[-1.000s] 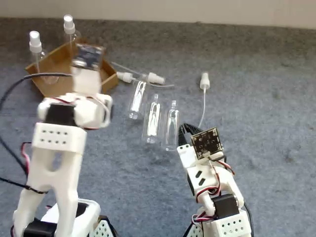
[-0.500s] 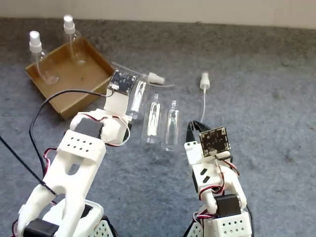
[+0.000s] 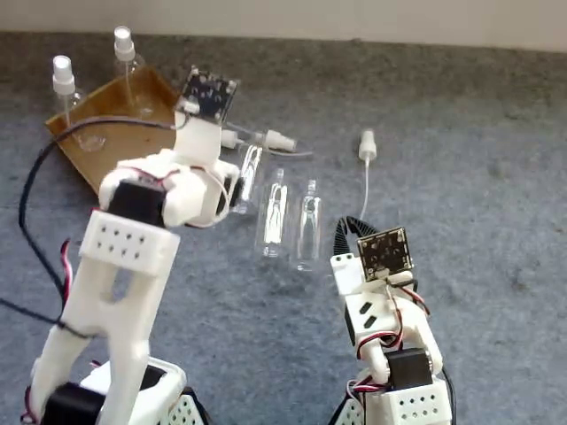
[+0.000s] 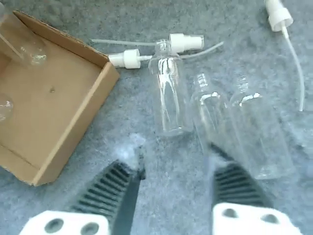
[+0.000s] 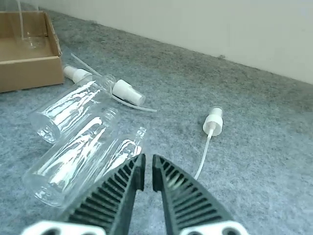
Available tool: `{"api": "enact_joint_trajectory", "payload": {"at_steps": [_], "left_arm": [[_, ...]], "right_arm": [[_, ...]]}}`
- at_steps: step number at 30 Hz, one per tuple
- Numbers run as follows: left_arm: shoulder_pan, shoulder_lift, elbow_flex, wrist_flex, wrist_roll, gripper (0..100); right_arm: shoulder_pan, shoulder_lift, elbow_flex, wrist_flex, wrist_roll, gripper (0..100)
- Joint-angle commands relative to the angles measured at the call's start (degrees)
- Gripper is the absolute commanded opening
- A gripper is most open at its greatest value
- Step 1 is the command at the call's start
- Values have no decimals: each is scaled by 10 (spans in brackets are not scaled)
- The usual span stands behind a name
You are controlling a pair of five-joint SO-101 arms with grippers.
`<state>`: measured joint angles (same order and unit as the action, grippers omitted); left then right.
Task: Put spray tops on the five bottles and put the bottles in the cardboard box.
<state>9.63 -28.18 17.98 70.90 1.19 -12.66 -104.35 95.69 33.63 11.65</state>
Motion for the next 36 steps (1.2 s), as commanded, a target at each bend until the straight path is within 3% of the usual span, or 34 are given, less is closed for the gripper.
{"api": "enact_joint_trajectory", "payload": {"at_steps": [1, 13, 18, 25, 36], "left_arm": [[7, 86, -115, 34, 0, 286], [-27, 416, -378, 34, -3, 245], [-34, 556, -529, 32, -4, 154], [-44, 745, -703, -74, -3, 22], [-67, 960, -923, -105, -4, 18]], "right_arm": [[7, 0, 65, -16, -7, 23], [6, 1, 65, -15, -7, 23], [6, 1, 65, -15, -7, 23], [6, 1, 65, -15, -5, 23], [5, 1, 65, -15, -4, 23]]}}
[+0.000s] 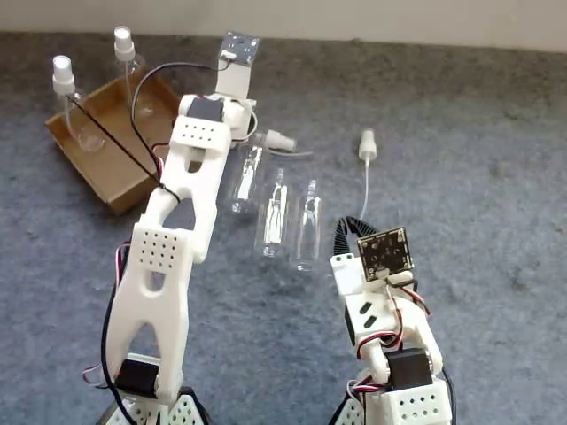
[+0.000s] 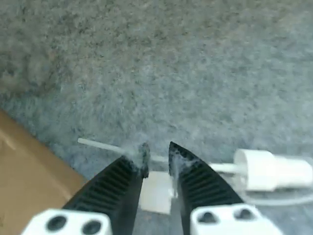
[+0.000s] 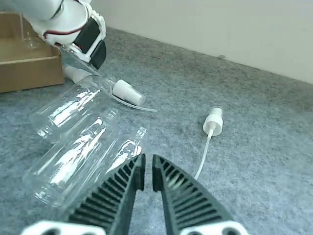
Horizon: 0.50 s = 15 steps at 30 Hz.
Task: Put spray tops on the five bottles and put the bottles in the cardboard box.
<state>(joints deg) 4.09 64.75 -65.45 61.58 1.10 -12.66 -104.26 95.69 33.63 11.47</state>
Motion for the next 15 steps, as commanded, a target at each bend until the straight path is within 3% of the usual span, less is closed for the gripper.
{"api": "enact_joint_trajectory", "payload": {"at_steps": [1, 5, 15], "left_arm": [[-12, 48, -103, -11, -3, 18], [-10, 94, -148, 5, -3, 18], [20, 111, -249, 229, -2, 18]], "right_arm": [[5, 0, 65, -15, -2, 23], [5, 0, 65, -15, -2, 23], [5, 0, 65, -15, -2, 23]]}}
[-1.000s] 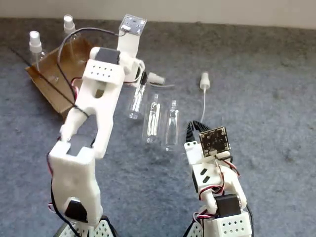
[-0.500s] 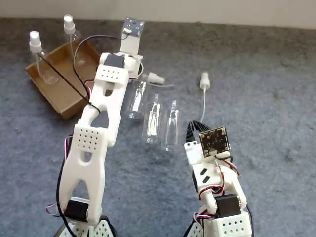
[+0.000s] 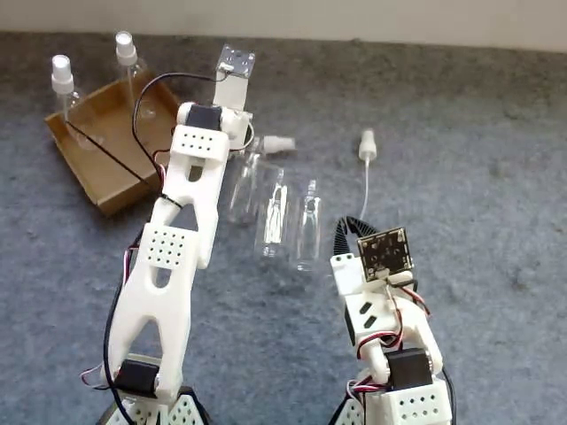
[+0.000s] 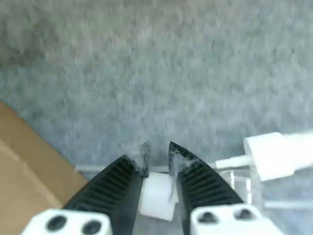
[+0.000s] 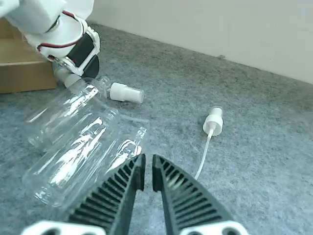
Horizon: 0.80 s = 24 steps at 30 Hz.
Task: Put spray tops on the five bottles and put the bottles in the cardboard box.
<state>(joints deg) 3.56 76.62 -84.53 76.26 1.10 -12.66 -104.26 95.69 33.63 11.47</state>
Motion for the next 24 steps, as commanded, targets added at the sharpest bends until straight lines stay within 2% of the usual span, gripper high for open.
{"api": "enact_joint_trajectory", "payload": {"at_steps": [1, 12, 24], "left_arm": [[33, -7, -70, 101, -2, 18], [90, -8, -109, 219, -2, 18], [105, -48, -109, 231, 1, 17]], "right_arm": [[5, 0, 65, -15, -2, 23], [6, 0, 65, -15, -2, 23], [6, 0, 65, -15, -2, 23]]}}
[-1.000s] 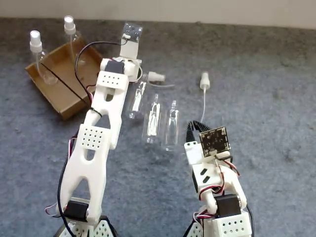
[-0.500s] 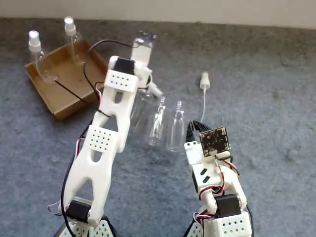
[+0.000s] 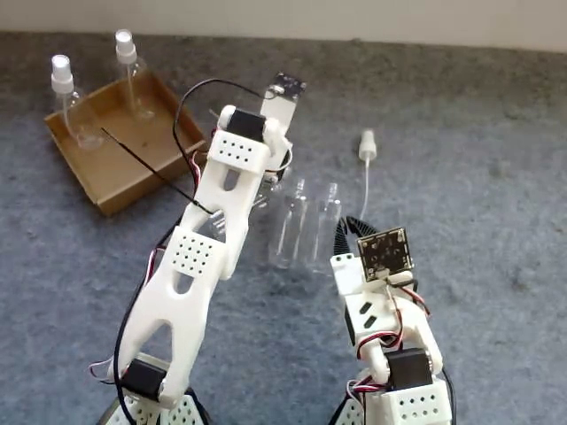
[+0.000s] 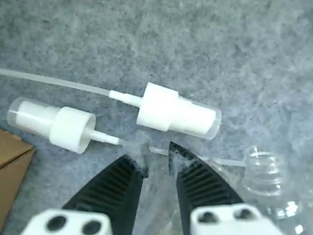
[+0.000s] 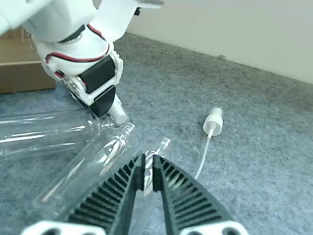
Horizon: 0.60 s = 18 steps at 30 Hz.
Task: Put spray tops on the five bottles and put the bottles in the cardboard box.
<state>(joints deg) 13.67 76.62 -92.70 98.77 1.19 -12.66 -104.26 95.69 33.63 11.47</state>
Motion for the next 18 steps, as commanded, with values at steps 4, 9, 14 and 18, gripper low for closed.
{"api": "enact_joint_trajectory", "payload": {"at_steps": [4, 9, 14, 18], "left_arm": [[3, -81, -28, 10, 0, 17], [3, -116, -28, 10, 0, 17], [3, -151, -28, 17, -2, 21], [0, -173, -27, 19, -2, 78]], "right_arm": [[6, 0, 65, -15, -2, 23], [6, 0, 65, -15, -2, 23], [6, 0, 65, -15, -2, 23], [6, 0, 65, -15, -2, 23]]}}
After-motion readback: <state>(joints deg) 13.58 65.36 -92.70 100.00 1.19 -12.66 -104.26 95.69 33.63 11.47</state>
